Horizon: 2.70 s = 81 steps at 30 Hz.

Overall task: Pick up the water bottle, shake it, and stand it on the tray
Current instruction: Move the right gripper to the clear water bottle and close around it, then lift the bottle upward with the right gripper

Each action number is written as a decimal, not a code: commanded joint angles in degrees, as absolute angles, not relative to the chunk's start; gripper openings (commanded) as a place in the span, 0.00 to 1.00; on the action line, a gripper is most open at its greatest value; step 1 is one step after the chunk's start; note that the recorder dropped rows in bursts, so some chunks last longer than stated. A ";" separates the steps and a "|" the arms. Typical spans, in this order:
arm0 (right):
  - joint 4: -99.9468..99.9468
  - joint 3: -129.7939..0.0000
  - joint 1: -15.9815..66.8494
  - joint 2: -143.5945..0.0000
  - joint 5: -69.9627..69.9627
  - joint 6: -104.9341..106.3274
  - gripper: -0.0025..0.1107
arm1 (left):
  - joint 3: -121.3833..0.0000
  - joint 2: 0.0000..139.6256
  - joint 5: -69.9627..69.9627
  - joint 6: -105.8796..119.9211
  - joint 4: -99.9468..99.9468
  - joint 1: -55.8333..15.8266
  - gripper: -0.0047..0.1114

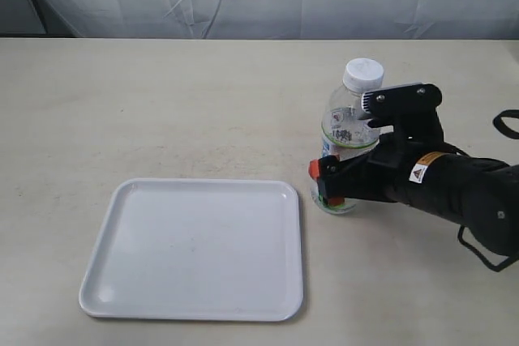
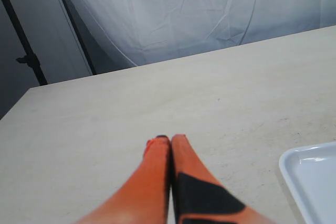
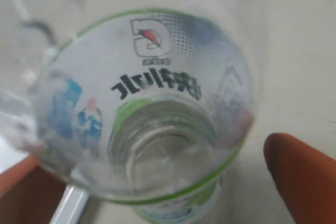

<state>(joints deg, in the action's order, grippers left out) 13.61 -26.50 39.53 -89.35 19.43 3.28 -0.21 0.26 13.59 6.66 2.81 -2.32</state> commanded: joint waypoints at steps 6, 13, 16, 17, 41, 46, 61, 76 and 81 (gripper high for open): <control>12.41 -31.04 40.62 -94.70 21.42 3.07 0.94 | 0.00 0.00 13.68 6.45 2.73 -2.34 0.04; 14.23 -31.31 40.62 -95.48 21.19 2.94 0.45 | 0.00 0.00 13.68 6.45 2.73 -2.34 0.04; 14.23 -31.31 40.62 -95.48 19.41 2.72 0.02 | 0.00 0.00 13.68 6.45 2.73 -2.34 0.04; 14.69 -31.31 40.62 -95.48 19.21 2.60 0.03 | 0.00 0.00 13.68 6.45 2.73 -2.34 0.04; 1.80 -36.87 51.12 -61.91 -2.09 -4.45 0.01 | 0.00 0.00 13.68 6.58 2.73 -2.34 0.04; 4.00 -37.11 52.11 -63.83 0.00 -12.52 0.01 | 0.00 0.00 13.68 6.45 2.73 -2.34 0.04; -10.21 -40.41 56.93 -62.51 -6.59 -14.66 0.01 | 0.00 0.00 13.68 6.51 2.73 -2.34 0.04; -38.78 -44.42 50.40 -65.23 -21.36 -54.16 0.01 | 0.00 0.00 13.68 6.51 2.73 -2.34 0.04; -35.06 -44.45 57.70 -64.23 -5.09 -40.07 0.01 | 0.00 0.00 13.68 6.51 2.73 -2.34 0.04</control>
